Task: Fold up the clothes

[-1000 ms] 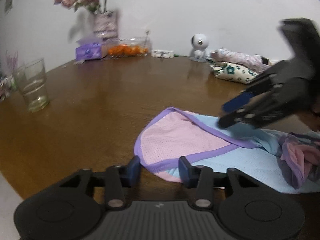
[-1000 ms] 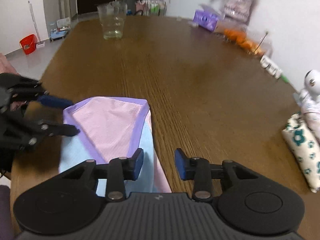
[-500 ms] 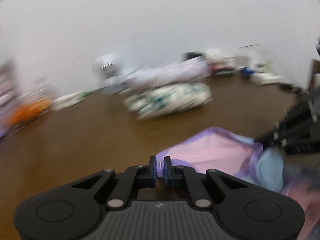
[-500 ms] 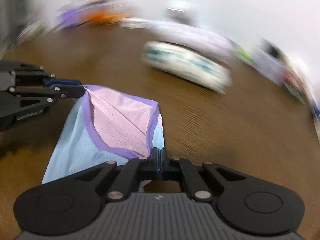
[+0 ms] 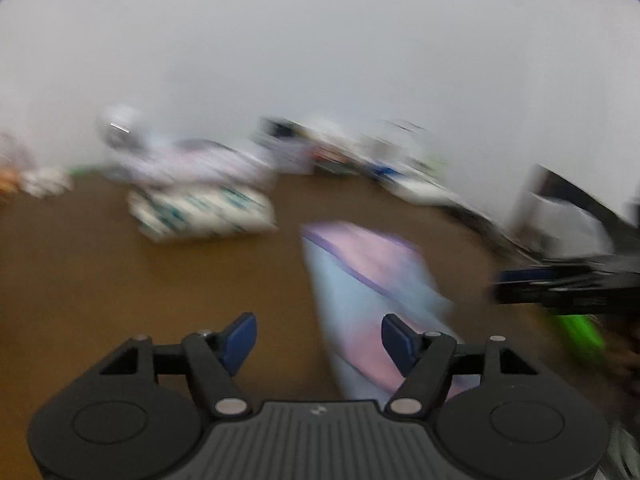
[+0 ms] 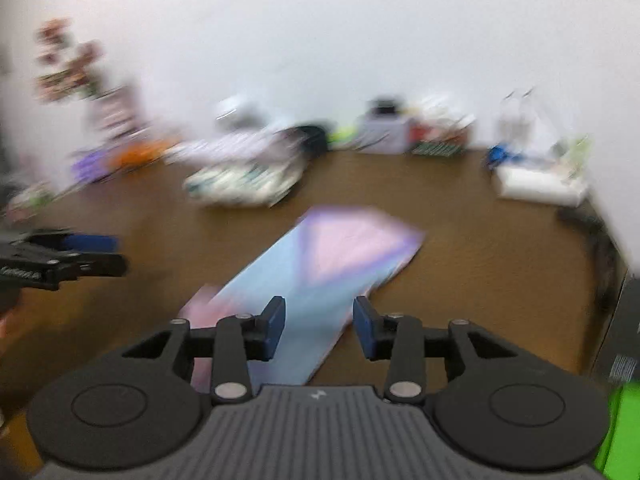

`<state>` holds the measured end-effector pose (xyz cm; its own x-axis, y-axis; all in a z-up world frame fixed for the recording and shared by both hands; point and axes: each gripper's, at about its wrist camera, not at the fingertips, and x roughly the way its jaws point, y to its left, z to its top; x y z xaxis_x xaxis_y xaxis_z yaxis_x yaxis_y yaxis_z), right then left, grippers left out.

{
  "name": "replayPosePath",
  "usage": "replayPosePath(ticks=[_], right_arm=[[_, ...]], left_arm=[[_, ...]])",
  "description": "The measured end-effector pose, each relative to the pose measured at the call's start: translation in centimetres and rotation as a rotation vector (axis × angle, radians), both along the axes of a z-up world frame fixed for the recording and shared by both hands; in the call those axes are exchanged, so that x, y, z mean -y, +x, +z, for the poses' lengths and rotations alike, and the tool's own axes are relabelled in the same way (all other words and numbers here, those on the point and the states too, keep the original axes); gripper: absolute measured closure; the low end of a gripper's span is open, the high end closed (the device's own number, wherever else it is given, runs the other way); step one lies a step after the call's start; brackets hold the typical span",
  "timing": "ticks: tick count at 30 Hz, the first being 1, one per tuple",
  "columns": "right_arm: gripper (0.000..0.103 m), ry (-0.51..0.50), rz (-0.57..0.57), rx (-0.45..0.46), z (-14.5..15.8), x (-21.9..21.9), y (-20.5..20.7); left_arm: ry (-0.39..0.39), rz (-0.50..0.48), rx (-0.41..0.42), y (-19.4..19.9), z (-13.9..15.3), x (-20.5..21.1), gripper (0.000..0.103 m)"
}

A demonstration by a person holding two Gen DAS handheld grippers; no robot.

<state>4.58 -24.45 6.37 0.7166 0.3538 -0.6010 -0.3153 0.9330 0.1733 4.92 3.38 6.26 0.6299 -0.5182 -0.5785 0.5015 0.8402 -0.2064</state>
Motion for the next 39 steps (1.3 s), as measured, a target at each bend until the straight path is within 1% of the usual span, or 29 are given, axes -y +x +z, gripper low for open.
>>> replayPosePath(ticks=[2, 3, 4, 5, 6, 7, 8, 9, 10, 12, 15, 16, 17, 18, 19, 21, 23, 25, 26, 27, 28, 29, 30, 34, 35, 36, 37, 38, 39], right_arm=[[0.065, 0.077, 0.093, -0.047, -1.6, -0.1, -3.3], [0.065, 0.116, 0.140, -0.071, -2.4, -0.2, -5.0], [0.065, 0.136, 0.171, -0.071, -3.1, -0.5, -6.2], [0.065, 0.149, 0.187, -0.050, -3.5, -1.0, -7.3], [0.065, 0.164, 0.193, -0.041, -3.9, -1.2, -7.7], [0.067, 0.179, 0.198, -0.033, -4.3, -1.3, -8.1], [0.073, 0.194, 0.204, -0.025, -4.7, -1.5, -8.5], [0.095, 0.185, 0.204, -0.045, -5.1, -1.5, -8.3], [0.100, 0.175, 0.204, -0.069, -5.5, -1.5, -8.2], [0.101, 0.141, 0.219, -0.089, -5.5, -1.3, -8.7], [0.101, 0.087, 0.247, -0.045, -4.1, 0.4, -11.6], [0.095, 0.073, 0.252, -0.025, -3.7, 1.1, -12.7], [0.090, 0.077, 0.253, -0.008, -3.6, 1.7, -13.5], [0.071, 0.083, 0.252, 0.010, -3.6, 2.2, -14.4], [0.053, 0.085, 0.262, 0.028, -3.7, 2.2, -14.6], [0.051, 0.084, 0.278, 0.060, -4.2, 1.8, -14.6], [0.056, 0.085, 0.306, 0.047, -4.9, 0.9, -13.7], [0.075, 0.055, 0.314, 0.053, -5.6, -0.3, -12.8], [0.077, 0.028, 0.314, 0.058, -6.0, -1.0, -12.4], [0.085, -0.007, 0.316, 0.086, -6.4, -1.4, -12.4], [0.091, -0.012, 0.325, 0.091, -6.5, -1.3, -12.5], [0.092, -0.015, 0.335, 0.094, -6.5, -1.2, -12.6], [0.096, -0.018, 0.344, 0.096, -6.6, -1.1, -12.8], [0.096, -0.039, 0.373, 0.090, -6.1, -0.1, -14.0], [0.094, -0.040, 0.374, 0.091, -5.9, 0.2, -14.4], [0.086, -0.038, 0.377, 0.097, -5.8, 0.4, -14.8], [0.071, -0.036, 0.375, 0.106, -5.7, 0.6, -15.0], [0.063, -0.037, 0.378, 0.113, -5.7, 0.6, -15.1], [0.060, -0.044, 0.383, 0.123, -5.9, 0.6, -15.2]], left_arm=[[0.000, -0.053, -0.032, -2.1, -1.5, 1.4, 0.037], [-0.001, -0.072, -0.049, -3.0, -2.2, 2.1, 0.042], [-0.001, -0.075, -0.064, -3.6, -2.9, 2.5, 0.051], [0.000, -0.064, -0.078, -3.9, -3.5, 2.7, 0.073], [0.000, -0.053, -0.091, -4.2, -4.1, 2.8, 0.082], [-0.009, -0.035, -0.108, -4.4, -4.6, 2.8, 0.081], [-0.026, -0.009, -0.127, -4.3, -5.1, 2.6, 0.086], [-0.035, 0.007, -0.138, -4.5, -5.3, 2.5, 0.094], [-0.039, 0.016, -0.144, -5.0, -5.2, 2.4, 0.096], [-0.064, 0.022, -0.163, -6.0, -4.9, 2.3, 0.098], [-0.102, 0.030, -0.172, -8.4, -4.5, 2.1, 0.094], [-0.109, 0.040, -0.150, -9.2, -4.4, 1.9, 0.089], [-0.112, 0.049, -0.110, -10.0, -4.1, 1.6, 0.073], [-0.114, 0.044, -0.074, -10.5, -3.9, 1.3, 0.052], [-0.114, 0.030, -0.042, -10.7, -3.8, 0.9, 0.046], [-0.090, 0.014, 0.015, -10.9, -3.5, 0.6, 0.043], [-0.046, -0.018, 0.049, -10.5, -3.8, 0.7, 0.044], [-0.019, -0.049, 0.054, -10.0, -4.3, 0.9, 0.045], [-0.013, -0.066, 0.039, -9.8, -4.5, 1.1, 0.054], [-0.009, -0.086, 0.021, -9.7, -4.6, 1.3, 0.074], [0.004, -0.108, 0.010, -9.7, -4.8, 1.5, 0.085], [0.025, -0.130, 0.006, -9.8, -4.9, 1.9, 0.099], [0.040, -0.146, 0.004, -10.1, -5.1, 2.1, 0.098], [0.029, -0.204, -0.005, -12.0, -5.2, 1.9, 0.097], [0.017, -0.212, 0.011, -12.5, -5.1, 1.6, 0.090], [-0.001, -0.218, 0.034, -13.0, -5.1, 1.2, 0.066], [-0.011, -0.228, 0.058, -13.3, -5.1, 1.0, 0.052], [-0.014, -0.239, 0.085, -13.6, -5.1, 0.9, 0.038], [0.000, -0.251, 0.094, -13.6, -5.2, 1.0, 0.036]])
